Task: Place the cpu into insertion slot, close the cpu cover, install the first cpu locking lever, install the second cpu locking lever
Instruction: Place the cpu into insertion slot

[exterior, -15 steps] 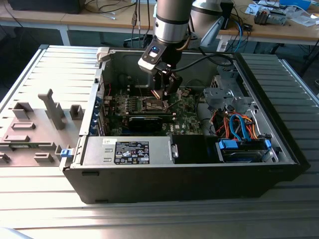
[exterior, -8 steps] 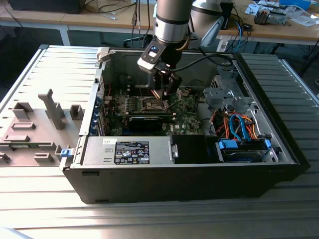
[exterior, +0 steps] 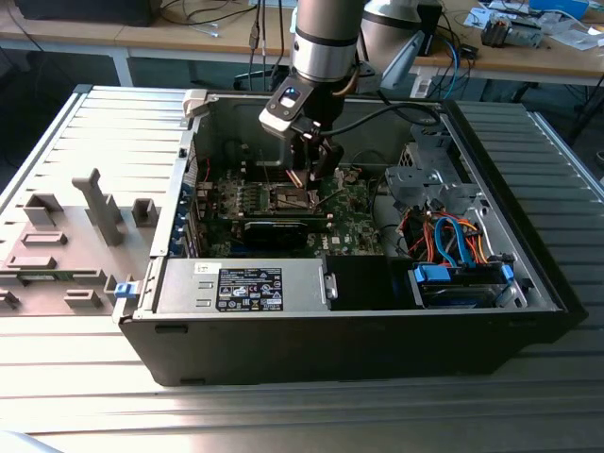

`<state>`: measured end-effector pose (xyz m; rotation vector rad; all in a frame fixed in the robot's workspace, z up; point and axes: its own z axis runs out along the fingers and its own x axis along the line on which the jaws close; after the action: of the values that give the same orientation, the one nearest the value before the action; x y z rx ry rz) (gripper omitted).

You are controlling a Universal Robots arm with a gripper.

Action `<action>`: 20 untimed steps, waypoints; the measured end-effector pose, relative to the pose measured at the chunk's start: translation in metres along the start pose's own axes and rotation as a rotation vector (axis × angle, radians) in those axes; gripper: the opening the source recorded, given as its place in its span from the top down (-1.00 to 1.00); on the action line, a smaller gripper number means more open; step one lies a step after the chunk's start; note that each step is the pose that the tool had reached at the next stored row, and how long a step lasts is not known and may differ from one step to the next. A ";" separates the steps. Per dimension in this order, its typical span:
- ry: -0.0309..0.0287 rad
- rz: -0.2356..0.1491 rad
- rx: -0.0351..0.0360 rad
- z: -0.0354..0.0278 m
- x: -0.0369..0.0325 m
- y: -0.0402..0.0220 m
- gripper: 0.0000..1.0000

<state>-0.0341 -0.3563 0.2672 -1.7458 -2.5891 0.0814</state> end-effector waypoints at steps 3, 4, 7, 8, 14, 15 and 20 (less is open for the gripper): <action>0.0004 0.007 0.0001 0.0000 0.0000 0.0000 -0.08; 0.0005 0.008 0.0001 0.0000 0.0000 0.0000 -0.08; 0.0008 0.014 0.0002 0.0000 0.0000 0.0000 -0.08; 0.0008 0.015 0.0003 0.0000 0.0000 0.0000 -0.08; 0.0014 0.027 0.0004 0.0000 0.0000 0.0000 -0.08; 0.0016 0.029 0.0004 0.0000 0.0000 0.0000 -0.08; 0.0019 0.036 0.0005 0.0000 0.0000 0.0000 -0.08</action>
<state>-0.0341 -0.3563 0.2671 -1.7917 -2.5564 0.0808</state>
